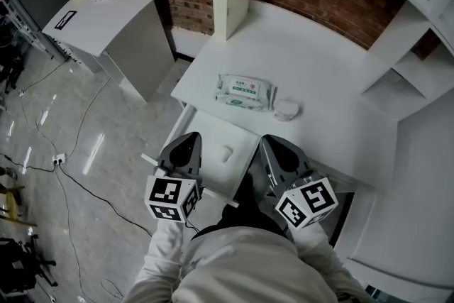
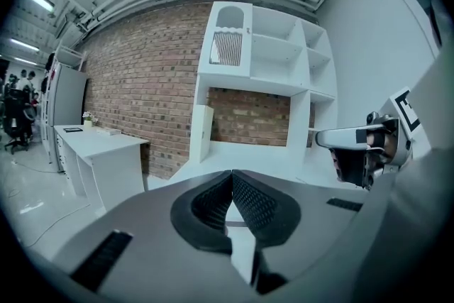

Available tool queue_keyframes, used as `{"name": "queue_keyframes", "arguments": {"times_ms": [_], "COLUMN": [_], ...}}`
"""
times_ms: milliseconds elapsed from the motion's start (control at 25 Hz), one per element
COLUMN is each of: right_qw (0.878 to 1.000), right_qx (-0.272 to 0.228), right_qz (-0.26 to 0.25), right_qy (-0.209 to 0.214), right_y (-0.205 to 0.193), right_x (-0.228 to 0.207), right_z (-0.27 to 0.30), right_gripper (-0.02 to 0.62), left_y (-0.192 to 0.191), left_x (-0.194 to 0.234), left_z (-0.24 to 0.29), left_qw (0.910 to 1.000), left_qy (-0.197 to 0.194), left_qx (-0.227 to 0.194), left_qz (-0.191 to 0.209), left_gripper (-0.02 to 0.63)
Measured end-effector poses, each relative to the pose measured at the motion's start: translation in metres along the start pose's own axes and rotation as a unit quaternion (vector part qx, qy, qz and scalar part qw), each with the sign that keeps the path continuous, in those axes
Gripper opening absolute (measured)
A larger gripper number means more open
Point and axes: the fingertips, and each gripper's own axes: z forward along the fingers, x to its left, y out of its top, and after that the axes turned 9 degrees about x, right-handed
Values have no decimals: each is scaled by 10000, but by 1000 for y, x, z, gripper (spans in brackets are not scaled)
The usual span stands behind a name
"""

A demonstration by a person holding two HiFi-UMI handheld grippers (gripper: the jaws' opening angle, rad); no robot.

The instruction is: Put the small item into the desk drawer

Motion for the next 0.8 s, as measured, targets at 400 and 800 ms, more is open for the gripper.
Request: {"name": "queue_keyframes", "arguments": {"times_ms": [400,800], "right_qw": [10000,9999], "right_qx": [-24,23], "right_qz": [8,118], "right_qy": [-55,-103], "right_y": [-5,-10], "right_x": [2,2], "right_z": [-5,-9], "right_gripper": [26,26], "left_y": [14,18], "left_x": [3,-2], "left_z": [-23,-30], "left_qw": [9994,9993], "left_qy": [98,50], "left_qx": [-340,-379], "left_qz": [-53,-5], "left_gripper": [18,18]}}
